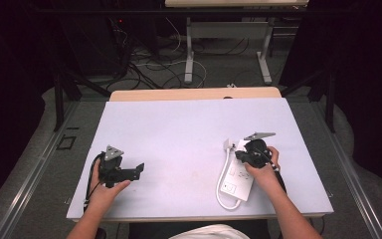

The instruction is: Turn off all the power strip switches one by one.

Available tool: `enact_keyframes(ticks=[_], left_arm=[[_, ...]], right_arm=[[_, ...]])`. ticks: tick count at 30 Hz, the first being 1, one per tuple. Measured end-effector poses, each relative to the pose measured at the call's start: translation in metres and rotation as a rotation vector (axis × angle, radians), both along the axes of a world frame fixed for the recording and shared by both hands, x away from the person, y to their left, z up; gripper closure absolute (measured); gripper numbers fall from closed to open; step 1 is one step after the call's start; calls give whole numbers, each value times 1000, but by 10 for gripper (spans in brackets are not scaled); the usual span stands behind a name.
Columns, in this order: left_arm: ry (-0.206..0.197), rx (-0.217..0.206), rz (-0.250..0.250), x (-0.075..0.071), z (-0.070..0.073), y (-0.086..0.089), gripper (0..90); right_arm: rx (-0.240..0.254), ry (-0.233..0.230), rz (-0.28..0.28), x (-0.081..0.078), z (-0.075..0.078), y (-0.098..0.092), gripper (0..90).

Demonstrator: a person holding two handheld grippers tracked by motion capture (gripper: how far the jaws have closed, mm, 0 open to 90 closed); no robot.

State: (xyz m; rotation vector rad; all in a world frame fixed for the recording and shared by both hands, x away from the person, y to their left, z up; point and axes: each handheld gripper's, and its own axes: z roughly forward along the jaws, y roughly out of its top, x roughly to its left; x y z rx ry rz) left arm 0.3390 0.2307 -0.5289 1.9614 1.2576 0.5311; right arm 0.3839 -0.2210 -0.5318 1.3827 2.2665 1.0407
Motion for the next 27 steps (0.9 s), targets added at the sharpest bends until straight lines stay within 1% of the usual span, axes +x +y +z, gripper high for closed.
enact_keyframes(ticks=[3, 4, 8, 10, 14, 17, 22, 23, 26, 27], left_arm=[[1, 0, 0, 0, 0, 0, 32], [1, -11, 4, 0, 0, -1, 32], [0, 6, -5, 0, 0, 0, 32], [-3, -1, -1, 0, 0, 0, 32], [-2, -1, 0, 0, 0, 0, 32], [1, 12, -10, 0, 0, 1, 32], [-3, 12, -11, 0, 0, 1, 32], [9, 13, -15, 0, 1, 1, 32], [10, 15, -16, 0, 1, 1, 32], [14, 6, -14, 0, 1, 1, 32]], right_arm=[[-3, -7, 3, 0, 0, 0, 869], [-4, -7, 5, 0, 0, -1, 869], [-2, -4, -2, 0, 0, 0, 869], [-5, -10, 3, 0, 0, 0, 869], [-5, -5, -2, -1, 0, 0, 869], [-5, -3, 1, -1, 0, 0, 871], [-1, -6, 4, 0, -1, 0, 876], [2, -8, 4, 0, -1, 0, 877], [5, -11, 3, 0, -1, -1, 888], [5, -13, 2, 0, -2, -1, 893]])
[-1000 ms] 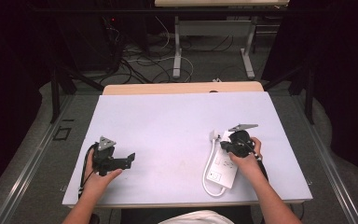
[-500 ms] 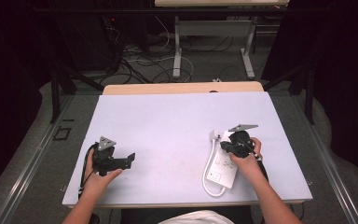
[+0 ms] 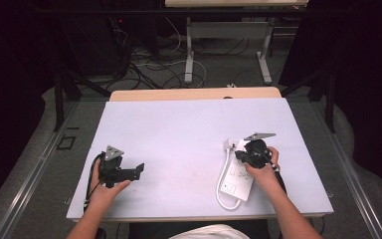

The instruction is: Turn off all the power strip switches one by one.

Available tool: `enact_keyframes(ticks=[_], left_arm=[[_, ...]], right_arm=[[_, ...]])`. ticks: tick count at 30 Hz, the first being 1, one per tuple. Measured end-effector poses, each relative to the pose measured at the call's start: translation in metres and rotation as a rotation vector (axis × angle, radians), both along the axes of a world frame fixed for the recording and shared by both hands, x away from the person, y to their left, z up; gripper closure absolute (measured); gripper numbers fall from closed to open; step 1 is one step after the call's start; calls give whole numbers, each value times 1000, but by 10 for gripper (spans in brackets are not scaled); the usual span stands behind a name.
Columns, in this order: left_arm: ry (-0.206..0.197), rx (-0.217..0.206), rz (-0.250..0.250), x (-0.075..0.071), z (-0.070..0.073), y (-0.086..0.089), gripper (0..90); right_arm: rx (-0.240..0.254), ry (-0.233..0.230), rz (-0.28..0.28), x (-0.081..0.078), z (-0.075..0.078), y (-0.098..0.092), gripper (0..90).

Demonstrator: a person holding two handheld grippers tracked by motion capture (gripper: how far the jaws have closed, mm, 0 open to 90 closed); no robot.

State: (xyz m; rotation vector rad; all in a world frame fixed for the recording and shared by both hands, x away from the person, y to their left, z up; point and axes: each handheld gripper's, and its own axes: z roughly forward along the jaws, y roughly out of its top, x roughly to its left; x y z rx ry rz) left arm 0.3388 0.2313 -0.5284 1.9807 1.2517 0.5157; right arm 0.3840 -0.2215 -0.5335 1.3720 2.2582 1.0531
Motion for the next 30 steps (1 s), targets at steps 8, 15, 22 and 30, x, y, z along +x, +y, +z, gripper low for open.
enact_keyframes(ticks=[8, 15, 22, 30], left_arm=[[-9, -2, 7, 0, 0, 0, 32], [-13, 7, 0, 0, 0, 0, 32], [-9, 5, 4, 0, 0, 0, 32], [-14, -17, 19, 0, -1, -1, 32]], right_arm=[[-7, 1, 6, -1, -2, 2, 900], [-3, 0, 2, -1, -2, 2, 900], [-10, 6, -1, -1, -1, 3, 900], [-26, 29, 19, 3, 3, 4, 900]])
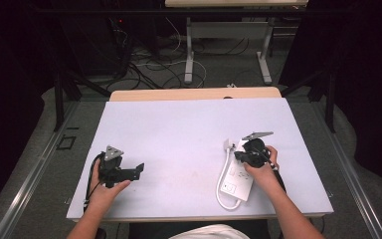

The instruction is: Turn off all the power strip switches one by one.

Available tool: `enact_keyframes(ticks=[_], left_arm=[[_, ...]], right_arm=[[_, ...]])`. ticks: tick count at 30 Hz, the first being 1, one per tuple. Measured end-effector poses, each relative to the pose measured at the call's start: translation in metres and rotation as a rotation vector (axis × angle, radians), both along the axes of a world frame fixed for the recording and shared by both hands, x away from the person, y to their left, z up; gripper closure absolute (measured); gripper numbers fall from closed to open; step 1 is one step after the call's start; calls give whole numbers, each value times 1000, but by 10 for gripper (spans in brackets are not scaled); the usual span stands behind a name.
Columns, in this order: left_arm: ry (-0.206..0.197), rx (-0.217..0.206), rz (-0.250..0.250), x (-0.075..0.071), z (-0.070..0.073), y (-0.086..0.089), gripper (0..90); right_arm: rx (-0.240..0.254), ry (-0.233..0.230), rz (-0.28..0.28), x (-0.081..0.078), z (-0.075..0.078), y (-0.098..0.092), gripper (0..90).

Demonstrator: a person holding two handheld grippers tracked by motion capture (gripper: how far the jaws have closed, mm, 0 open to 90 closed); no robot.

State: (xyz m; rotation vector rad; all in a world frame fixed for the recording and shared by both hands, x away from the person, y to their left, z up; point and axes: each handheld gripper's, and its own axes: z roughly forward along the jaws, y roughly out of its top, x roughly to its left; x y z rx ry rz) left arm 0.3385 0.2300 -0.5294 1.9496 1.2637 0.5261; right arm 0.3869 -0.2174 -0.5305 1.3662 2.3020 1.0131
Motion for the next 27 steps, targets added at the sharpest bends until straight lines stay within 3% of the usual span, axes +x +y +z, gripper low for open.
enact_keyframes(ticks=[8, 14, 18, 22, 27], left_arm=[[0, -1, 2, 0, 0, 0, 34], [2, 1, 2, 0, 0, 0, 34], [-2, 20, -10, 1, 0, 1, 34], [0, -2, 4, 0, -1, -1, 34], [0, 20, -10, 1, 0, 1, 34]], right_arm=[[-15, -23, -2, 10, 11, -2, 900], [-19, -7, -40, 19, 14, -7, 900], [-24, -16, -49, 27, 13, -11, 900], [-17, 9, -75, 31, 10, -13, 900], [-7, 22, -80, 35, 8, -15, 900]])
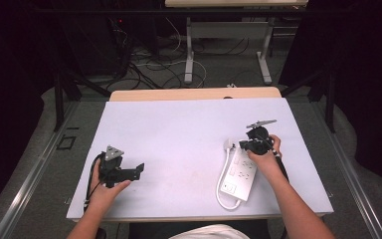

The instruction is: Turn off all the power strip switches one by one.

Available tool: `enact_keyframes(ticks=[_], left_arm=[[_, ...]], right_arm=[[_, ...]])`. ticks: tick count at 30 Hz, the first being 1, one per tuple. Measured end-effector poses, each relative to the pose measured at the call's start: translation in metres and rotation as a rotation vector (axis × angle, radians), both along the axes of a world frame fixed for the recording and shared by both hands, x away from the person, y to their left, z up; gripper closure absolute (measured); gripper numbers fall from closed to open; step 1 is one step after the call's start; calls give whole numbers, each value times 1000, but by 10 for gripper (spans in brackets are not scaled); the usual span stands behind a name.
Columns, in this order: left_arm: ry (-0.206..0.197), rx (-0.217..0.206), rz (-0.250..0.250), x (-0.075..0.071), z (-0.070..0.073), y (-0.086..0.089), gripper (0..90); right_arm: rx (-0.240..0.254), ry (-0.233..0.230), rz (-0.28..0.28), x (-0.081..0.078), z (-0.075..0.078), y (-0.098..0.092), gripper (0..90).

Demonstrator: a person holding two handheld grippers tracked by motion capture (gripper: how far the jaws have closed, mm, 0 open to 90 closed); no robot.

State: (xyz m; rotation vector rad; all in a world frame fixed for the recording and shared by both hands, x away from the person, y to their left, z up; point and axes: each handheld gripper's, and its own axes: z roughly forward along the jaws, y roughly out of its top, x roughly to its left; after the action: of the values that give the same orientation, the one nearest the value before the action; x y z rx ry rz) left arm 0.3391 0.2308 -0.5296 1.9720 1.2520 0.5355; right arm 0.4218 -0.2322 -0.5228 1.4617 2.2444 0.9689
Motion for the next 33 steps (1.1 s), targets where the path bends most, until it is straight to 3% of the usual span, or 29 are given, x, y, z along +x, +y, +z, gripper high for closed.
enact_keyframes(ticks=[8, 14, 19, 26, 30, 33], left_arm=[[4, -4, 3, 0, 0, 0, 34], [-1, 0, 1, 0, 0, 0, 34], [-3, -23, 14, 0, -1, -2, 34], [-1, 1, 0, 0, 0, 0, 34], [-3, -20, 14, 0, -1, -1, 34], [3, -3, 3, 0, 0, 0, 34]], right_arm=[[1, 10, 2, 4, -3, -1, 896], [39, 35, 8, 5, -4, -2, 893], [20, 18, -3, 6, -4, -3, 873], [28, 21, -4, 5, -4, -2, 885], [28, 18, -2, 5, -5, -2, 884], [22, 16, -2, 5, -5, -2, 884]])
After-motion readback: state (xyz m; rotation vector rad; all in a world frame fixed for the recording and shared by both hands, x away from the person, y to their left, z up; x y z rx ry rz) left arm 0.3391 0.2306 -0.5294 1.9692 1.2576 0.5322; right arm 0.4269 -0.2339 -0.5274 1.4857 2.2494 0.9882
